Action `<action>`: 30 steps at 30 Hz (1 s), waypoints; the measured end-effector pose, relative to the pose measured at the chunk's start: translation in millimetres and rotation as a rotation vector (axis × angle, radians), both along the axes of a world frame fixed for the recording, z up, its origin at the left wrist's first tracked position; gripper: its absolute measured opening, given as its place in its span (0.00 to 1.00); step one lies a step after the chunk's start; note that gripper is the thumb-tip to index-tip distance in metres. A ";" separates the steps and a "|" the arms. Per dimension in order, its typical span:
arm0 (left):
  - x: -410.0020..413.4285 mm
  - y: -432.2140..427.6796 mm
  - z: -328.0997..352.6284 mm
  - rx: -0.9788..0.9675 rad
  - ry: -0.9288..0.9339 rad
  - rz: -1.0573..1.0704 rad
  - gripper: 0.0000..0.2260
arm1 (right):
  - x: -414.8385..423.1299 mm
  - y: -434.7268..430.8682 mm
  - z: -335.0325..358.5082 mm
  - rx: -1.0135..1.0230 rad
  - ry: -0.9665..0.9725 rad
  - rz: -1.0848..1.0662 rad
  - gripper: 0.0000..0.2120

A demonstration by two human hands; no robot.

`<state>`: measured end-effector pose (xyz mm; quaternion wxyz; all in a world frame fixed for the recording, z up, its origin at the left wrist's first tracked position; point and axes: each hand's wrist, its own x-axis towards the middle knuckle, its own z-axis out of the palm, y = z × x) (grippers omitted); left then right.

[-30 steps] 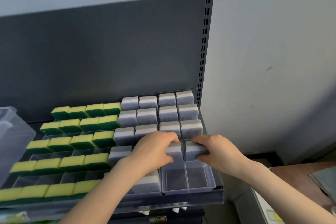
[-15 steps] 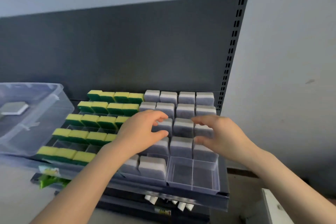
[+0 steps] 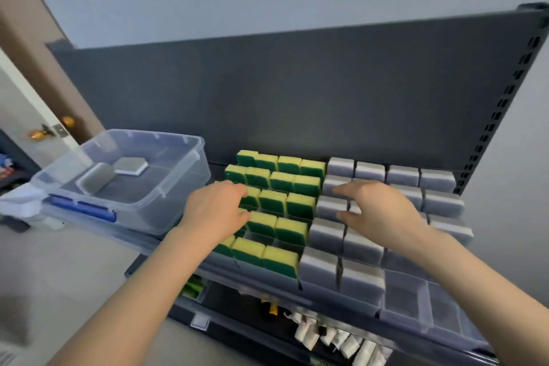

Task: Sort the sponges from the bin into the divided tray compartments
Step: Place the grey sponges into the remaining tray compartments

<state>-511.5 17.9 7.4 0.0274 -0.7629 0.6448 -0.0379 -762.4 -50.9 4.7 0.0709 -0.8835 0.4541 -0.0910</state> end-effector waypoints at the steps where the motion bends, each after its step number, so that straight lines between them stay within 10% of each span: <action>1: 15.9 5.3 2.4 0.004 0.000 0.010 0.19 | 14.6 3.5 2.8 0.004 -0.004 0.006 0.21; 30: 400.2 53.0 1.0 -0.135 0.141 0.320 0.18 | 406.1 -9.9 17.2 0.037 -0.093 0.241 0.20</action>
